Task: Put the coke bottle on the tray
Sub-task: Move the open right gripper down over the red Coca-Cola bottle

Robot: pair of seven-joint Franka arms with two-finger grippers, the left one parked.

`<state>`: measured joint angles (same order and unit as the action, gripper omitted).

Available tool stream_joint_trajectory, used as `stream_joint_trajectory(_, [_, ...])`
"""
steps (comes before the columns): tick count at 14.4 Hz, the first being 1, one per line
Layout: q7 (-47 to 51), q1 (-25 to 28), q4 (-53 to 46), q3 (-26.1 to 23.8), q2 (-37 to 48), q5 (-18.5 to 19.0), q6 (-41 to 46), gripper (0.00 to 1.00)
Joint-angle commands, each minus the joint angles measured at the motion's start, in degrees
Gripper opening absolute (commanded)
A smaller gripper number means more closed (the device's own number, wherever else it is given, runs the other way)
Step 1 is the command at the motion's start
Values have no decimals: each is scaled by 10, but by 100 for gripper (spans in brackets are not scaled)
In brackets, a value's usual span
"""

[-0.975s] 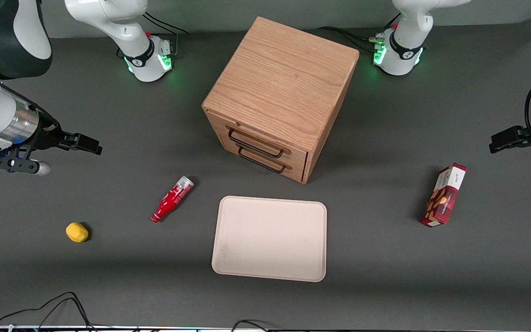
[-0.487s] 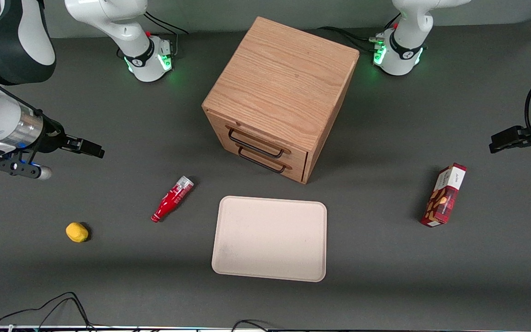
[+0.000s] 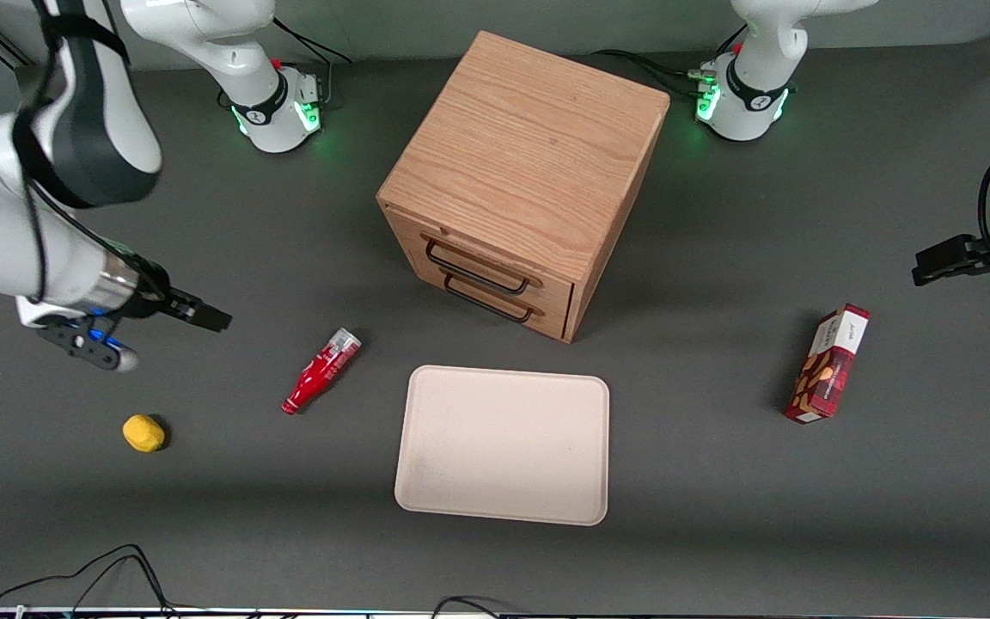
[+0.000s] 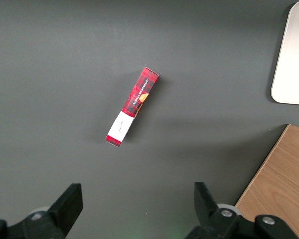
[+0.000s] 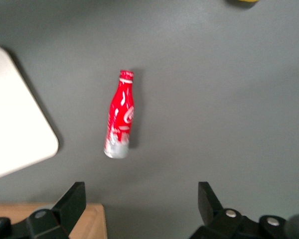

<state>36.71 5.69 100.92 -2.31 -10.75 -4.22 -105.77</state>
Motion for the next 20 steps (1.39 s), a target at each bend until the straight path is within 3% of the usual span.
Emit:
stream_joint_trajectory(1, [77,6,55,-20,-8,29,-78,100])
stream_joint_trajectory(5, [185,6,81,-36,-79,82,-199,100])
stream_joint_trajectory(8, [234,7,78,-43,-124,90,-263,100])
stream_joint_trajectory(15, [299,27,77,-50,-191,113,-324,100])
stream_joint_trajectory(20, [300,28,77,-50,-233,157,-328,100])
